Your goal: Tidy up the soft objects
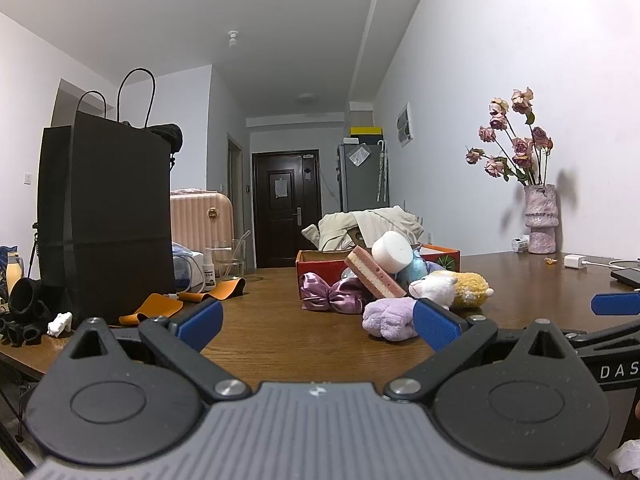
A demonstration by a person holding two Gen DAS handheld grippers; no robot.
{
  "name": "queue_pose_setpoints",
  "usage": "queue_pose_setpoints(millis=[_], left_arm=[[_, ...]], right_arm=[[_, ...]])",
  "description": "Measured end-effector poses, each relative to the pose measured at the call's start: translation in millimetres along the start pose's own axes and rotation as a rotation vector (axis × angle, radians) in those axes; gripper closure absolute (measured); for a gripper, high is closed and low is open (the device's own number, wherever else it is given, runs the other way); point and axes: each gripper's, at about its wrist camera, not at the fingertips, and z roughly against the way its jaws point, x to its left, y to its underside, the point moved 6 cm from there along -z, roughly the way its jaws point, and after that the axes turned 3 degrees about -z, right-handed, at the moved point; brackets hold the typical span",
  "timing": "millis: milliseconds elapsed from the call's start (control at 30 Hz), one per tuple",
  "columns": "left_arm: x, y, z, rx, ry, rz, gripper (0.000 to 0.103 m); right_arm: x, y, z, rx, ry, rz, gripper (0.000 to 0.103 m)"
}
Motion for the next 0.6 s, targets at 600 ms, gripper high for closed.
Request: queue_pose_setpoints(millis=[600], left_arm=[[-1.4,-0.1,0.5,0.002,0.001,-0.004,0.0]], right_arm=[[-2.1,1.0,1.4,0.0,0.006,-0.006,0.0]])
